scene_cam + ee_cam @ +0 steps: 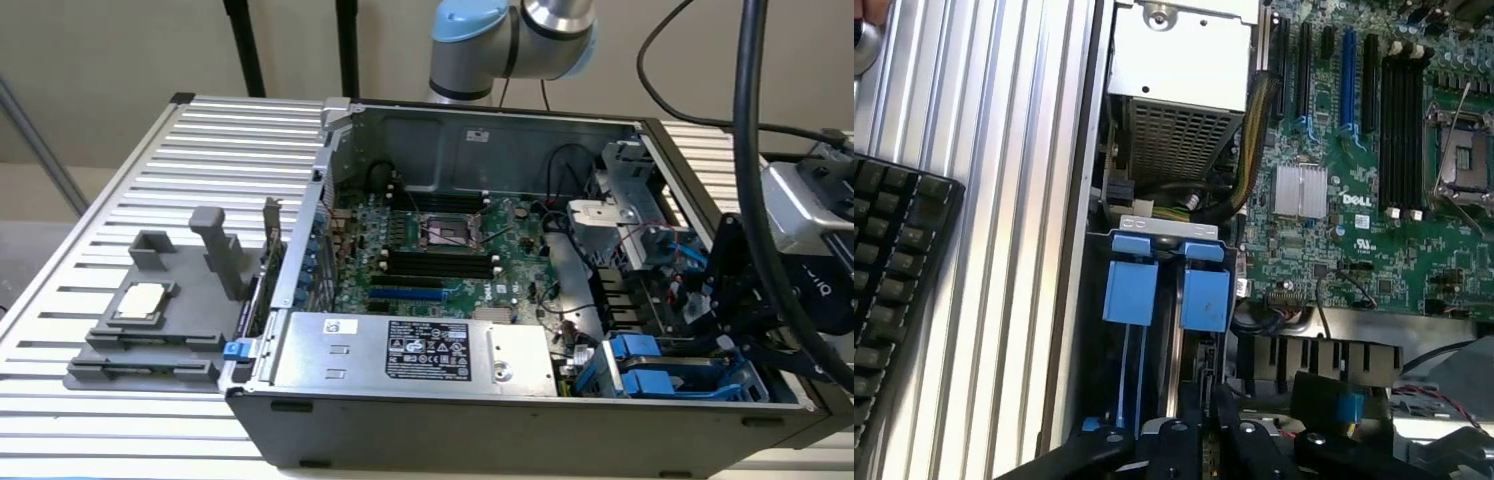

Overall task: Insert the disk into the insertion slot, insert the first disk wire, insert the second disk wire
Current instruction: 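Insert the first disk wire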

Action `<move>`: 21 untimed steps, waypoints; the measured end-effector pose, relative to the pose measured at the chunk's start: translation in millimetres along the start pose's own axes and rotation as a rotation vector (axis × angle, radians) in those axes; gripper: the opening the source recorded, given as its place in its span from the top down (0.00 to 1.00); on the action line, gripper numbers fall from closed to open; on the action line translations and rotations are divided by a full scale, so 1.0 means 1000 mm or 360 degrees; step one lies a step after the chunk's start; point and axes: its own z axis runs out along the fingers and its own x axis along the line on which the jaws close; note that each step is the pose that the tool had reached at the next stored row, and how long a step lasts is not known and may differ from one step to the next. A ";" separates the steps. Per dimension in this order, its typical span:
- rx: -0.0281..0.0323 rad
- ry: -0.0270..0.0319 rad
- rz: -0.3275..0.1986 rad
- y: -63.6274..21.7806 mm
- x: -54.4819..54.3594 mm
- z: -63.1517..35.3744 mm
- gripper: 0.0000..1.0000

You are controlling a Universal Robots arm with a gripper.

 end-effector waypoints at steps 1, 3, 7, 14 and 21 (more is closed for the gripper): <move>-0.00016 0.00012 0.0008 0.0005 0.000 0.0004 0.84; -0.00026 0.00021 0.0018 0.0015 -0.001 0.0015 0.84; 0.00017 -0.00027 0.0061 0.0016 -0.001 0.0026 0.84; 0.00139 -0.00152 0.0165 0.0015 -0.002 0.0037 0.84; 0.00186 -0.00196 0.0204 0.0023 -0.002 0.0047 0.84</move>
